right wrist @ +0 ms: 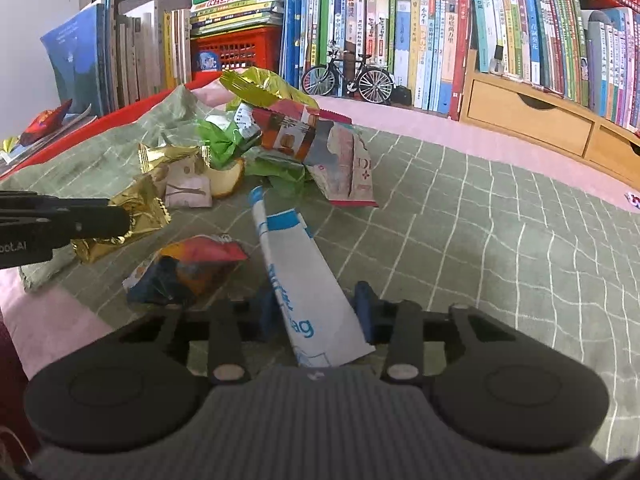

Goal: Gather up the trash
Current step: 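Grasp the white-and-blue paper wrapper with the right tool while the left holds the gold foil, then carry both held wrappers over the bed edge down into the black bin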

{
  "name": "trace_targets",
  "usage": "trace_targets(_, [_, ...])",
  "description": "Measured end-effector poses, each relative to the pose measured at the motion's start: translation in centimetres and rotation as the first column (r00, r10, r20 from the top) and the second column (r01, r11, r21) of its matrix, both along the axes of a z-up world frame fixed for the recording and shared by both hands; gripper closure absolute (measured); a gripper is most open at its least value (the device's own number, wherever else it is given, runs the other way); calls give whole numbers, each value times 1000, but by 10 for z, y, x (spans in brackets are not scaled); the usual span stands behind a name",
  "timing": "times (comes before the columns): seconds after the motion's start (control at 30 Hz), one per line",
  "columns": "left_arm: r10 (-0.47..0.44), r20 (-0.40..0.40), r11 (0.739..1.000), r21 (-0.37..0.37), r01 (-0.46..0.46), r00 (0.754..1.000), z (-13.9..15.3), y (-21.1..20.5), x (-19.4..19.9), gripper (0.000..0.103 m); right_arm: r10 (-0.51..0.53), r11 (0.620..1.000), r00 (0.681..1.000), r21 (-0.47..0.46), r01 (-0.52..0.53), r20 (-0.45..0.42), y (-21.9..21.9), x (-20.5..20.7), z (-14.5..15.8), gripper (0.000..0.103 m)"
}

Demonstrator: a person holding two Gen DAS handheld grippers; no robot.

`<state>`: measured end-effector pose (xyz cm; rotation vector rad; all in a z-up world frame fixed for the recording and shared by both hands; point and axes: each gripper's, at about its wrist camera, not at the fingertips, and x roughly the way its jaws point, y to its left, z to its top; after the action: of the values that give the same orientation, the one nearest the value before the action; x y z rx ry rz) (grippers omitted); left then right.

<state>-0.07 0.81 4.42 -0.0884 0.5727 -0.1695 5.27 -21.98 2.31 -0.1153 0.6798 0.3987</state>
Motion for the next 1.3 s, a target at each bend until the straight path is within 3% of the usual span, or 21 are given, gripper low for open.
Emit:
trace_targets(0.23, [-11, 12, 1000, -2, 11, 1000, 6, -3, -6, 85, -46, 998, 998, 39, 45, 37, -9, -10, 12, 73])
trace_targets(0.77, [-90, 36, 996, -1, 90, 995, 23, -23, -41, 85, -83, 992, 995, 104, 76, 62, -28, -53, 36, 76])
trace_targets(1.3, [-196, 44, 980, -11, 196, 980, 29, -38, -110, 85, -96, 972, 995, 217, 92, 7, -46, -127, 52, 77])
